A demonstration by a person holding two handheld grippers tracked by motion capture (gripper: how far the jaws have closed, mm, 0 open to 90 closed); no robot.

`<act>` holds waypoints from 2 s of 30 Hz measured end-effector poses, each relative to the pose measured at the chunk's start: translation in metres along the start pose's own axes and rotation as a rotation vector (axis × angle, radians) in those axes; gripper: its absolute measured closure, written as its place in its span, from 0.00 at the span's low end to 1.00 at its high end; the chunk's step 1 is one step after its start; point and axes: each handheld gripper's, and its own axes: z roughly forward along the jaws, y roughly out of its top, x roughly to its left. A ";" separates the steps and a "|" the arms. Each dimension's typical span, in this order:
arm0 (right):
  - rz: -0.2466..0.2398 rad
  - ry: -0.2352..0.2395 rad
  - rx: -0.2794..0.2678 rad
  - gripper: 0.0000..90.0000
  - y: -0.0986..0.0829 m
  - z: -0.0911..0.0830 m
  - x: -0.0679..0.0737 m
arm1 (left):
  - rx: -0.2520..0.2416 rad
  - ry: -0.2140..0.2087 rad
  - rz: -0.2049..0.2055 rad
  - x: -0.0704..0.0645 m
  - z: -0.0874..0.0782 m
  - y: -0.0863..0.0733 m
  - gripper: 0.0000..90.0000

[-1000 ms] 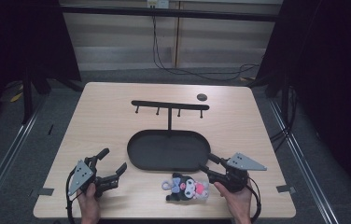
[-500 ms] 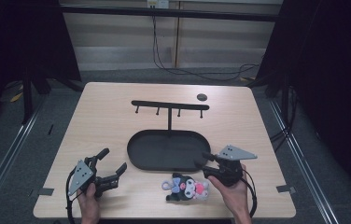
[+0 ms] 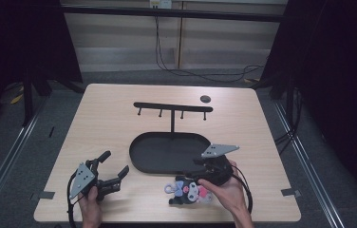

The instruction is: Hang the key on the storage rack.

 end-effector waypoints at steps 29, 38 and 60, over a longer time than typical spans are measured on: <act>-0.125 0.232 0.505 0.71 0.041 0.063 0.013 | 0.000 0.004 0.007 0.000 0.000 0.000 0.17; -0.182 0.255 0.636 0.72 0.050 0.081 0.015 | 0.001 0.004 0.006 0.000 0.000 0.000 0.17; -0.267 0.244 0.812 0.77 0.039 0.111 0.023 | 0.000 0.004 0.007 0.000 0.000 0.000 0.17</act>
